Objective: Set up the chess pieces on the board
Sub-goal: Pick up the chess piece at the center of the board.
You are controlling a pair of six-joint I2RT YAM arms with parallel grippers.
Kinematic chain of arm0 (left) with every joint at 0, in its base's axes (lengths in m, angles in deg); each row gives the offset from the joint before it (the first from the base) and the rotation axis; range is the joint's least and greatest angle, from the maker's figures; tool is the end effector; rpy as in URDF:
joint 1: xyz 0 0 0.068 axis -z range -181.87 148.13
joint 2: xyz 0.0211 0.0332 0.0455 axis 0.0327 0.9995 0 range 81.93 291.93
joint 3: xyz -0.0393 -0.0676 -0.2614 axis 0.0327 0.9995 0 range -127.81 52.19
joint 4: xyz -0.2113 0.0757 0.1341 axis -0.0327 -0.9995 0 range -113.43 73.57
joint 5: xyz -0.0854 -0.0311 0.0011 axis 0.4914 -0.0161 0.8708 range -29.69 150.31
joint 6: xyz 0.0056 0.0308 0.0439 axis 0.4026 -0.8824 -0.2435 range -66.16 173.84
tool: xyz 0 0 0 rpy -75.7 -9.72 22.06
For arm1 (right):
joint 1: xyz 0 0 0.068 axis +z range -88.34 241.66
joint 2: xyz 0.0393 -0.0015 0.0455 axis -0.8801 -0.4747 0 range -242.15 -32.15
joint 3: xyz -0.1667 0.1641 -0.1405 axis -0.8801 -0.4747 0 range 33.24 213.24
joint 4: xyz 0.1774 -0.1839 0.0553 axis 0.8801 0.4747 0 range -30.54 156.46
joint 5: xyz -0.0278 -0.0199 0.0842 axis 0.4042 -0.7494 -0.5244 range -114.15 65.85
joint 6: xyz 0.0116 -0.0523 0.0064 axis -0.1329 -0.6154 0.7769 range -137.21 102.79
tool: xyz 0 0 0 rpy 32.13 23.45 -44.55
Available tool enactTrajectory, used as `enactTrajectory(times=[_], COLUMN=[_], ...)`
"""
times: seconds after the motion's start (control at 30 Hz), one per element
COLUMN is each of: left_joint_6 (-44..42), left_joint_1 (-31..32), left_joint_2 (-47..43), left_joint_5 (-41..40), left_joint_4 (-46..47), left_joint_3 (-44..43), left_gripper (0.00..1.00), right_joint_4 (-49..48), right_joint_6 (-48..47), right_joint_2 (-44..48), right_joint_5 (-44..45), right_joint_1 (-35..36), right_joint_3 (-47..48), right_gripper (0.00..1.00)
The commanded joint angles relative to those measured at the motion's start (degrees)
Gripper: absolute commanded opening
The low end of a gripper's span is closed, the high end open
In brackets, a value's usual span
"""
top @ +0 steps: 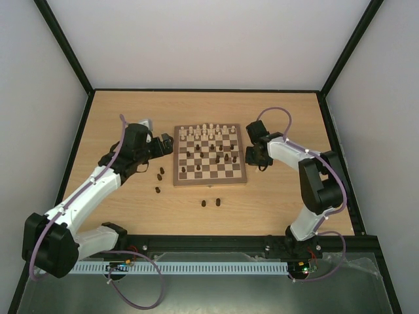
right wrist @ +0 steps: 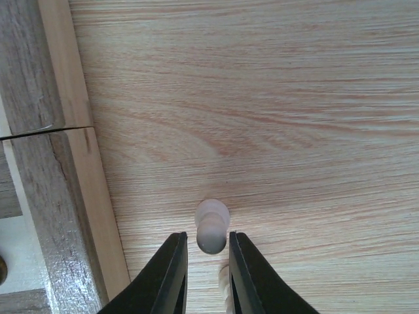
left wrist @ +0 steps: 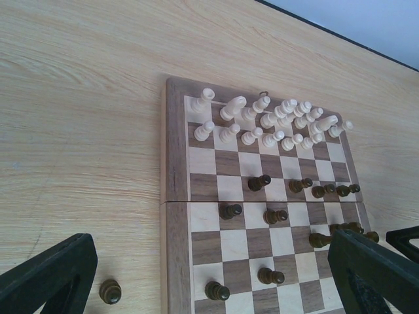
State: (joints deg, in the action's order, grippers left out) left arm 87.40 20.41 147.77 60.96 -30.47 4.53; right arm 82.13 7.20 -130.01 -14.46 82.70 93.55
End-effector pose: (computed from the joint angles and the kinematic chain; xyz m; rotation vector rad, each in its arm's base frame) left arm 0.2369 -0.0976 0.2766 -0.2083 2.1800 -0.5766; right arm 0.3204 0.1168 0.1786 0.1348 2.5953 0.0636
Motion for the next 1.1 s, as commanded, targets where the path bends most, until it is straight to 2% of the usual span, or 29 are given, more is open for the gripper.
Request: enactTrajectory(times=[0.0, 0.47, 0.67, 0.87, 1.07], left_joint_6=[-0.7, -0.7, -0.8, -0.8, -0.8], left_joint_1=[0.3, 0.3, 0.3, 0.3, 0.3], left_joint_2=[0.6, 1.1, 0.9, 0.9, 1.1], left_joint_5=[-0.7, -0.5, -0.3, -0.1, -0.4], left_joint_4=[1.0, 1.8, 1.8, 2.1, 2.3], left_joint_3=[-0.2, -0.4, -0.2, -0.2, -0.1], left_gripper=[1.0, 1.0, 1.0, 1.0, 1.0], right_joint_4=[2.4, 2.5, 4.5, 8.8, 12.3], right_joint_6=[-0.3, -0.1, -0.1, -0.5, -1.7], right_joint_2=[-1.0, -1.4, 0.7, 0.5, -3.8], right_joint_5=[1.0, 2.4, 3.5, 2.8, 1.5], right_joint_1=[0.2, 0.3, 0.2, 0.6, 1.2], right_joint_3=[1.0, 1.8, 3.5, 10.5, 21.1], right_gripper=[0.18, 0.04, 0.02, 0.02, 0.01])
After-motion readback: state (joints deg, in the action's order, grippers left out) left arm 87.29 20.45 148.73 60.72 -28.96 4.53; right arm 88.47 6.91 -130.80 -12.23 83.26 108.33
